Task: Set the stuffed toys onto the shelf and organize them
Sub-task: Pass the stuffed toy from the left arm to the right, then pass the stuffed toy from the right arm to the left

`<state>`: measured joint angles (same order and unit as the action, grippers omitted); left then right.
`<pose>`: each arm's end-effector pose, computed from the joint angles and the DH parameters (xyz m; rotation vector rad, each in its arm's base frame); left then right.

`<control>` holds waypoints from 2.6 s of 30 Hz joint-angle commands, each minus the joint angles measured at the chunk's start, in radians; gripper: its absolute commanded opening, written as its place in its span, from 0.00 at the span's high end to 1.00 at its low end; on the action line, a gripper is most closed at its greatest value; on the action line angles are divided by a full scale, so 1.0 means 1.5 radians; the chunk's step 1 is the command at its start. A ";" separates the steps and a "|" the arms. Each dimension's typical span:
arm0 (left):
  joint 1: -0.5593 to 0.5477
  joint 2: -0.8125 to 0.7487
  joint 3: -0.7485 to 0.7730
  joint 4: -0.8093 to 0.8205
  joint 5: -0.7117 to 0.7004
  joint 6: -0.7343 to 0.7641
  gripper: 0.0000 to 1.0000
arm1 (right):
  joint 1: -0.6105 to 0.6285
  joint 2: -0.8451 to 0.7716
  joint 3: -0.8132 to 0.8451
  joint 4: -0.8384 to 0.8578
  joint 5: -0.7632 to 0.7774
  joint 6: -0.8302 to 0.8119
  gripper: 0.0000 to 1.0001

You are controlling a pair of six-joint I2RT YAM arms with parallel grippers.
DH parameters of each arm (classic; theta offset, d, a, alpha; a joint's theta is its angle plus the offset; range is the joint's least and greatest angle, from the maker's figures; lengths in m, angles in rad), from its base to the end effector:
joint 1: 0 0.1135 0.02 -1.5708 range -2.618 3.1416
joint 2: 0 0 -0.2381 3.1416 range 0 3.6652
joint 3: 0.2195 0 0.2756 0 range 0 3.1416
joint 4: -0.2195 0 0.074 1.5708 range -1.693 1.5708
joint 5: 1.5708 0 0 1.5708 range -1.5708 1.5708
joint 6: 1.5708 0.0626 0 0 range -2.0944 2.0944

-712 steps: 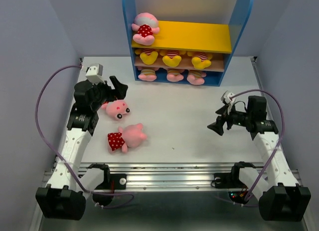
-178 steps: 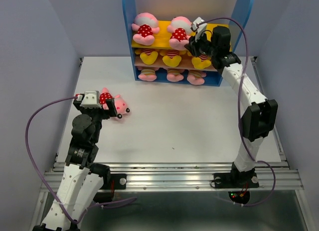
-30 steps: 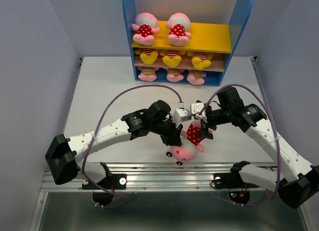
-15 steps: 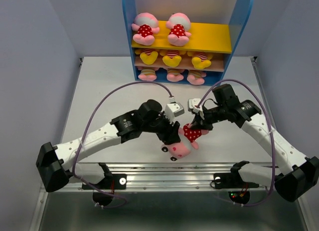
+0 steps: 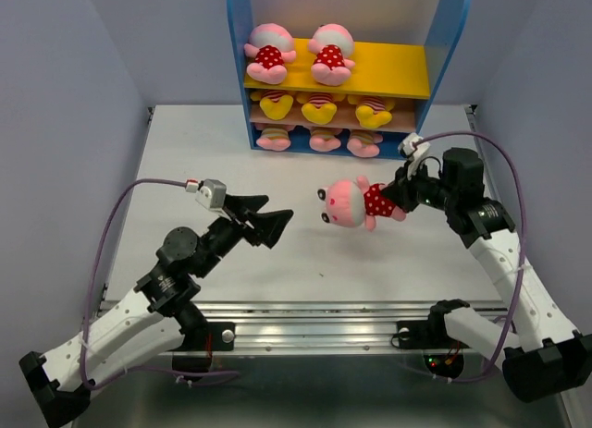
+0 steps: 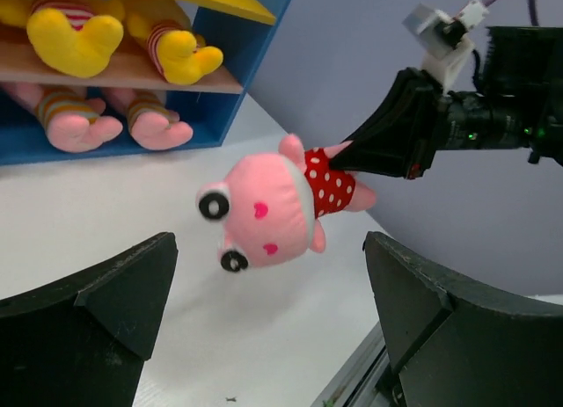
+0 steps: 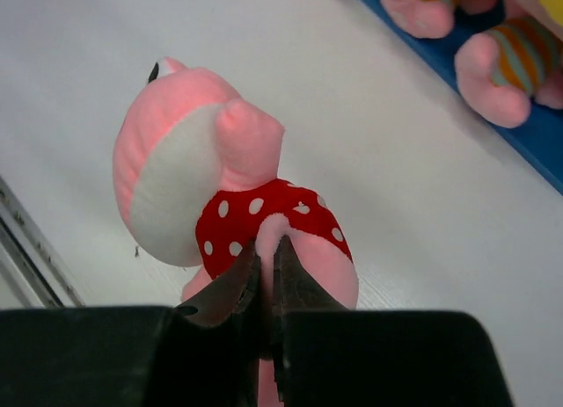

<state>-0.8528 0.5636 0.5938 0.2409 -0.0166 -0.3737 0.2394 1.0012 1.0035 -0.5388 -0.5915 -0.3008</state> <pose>0.1438 -0.1630 0.3454 0.3111 1.3367 -1.0300 0.2528 0.0976 0.3103 -0.8799 1.8609 0.5822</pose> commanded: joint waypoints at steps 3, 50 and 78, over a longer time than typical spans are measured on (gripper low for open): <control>0.008 0.075 -0.073 0.152 -0.081 -0.141 0.01 | -0.001 -0.011 0.020 0.195 0.200 0.372 0.99; 0.068 0.442 0.067 0.345 0.025 -0.450 0.25 | -0.013 0.009 -0.069 0.338 -0.058 0.675 0.99; 0.205 0.402 0.101 0.198 0.302 -0.198 1.00 | -0.019 -0.023 0.053 -0.070 -0.131 -0.203 0.00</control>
<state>-0.5938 1.2156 0.7044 0.5816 0.2646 -0.7864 0.2108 1.0065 1.0080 -0.4160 -0.7830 -0.1810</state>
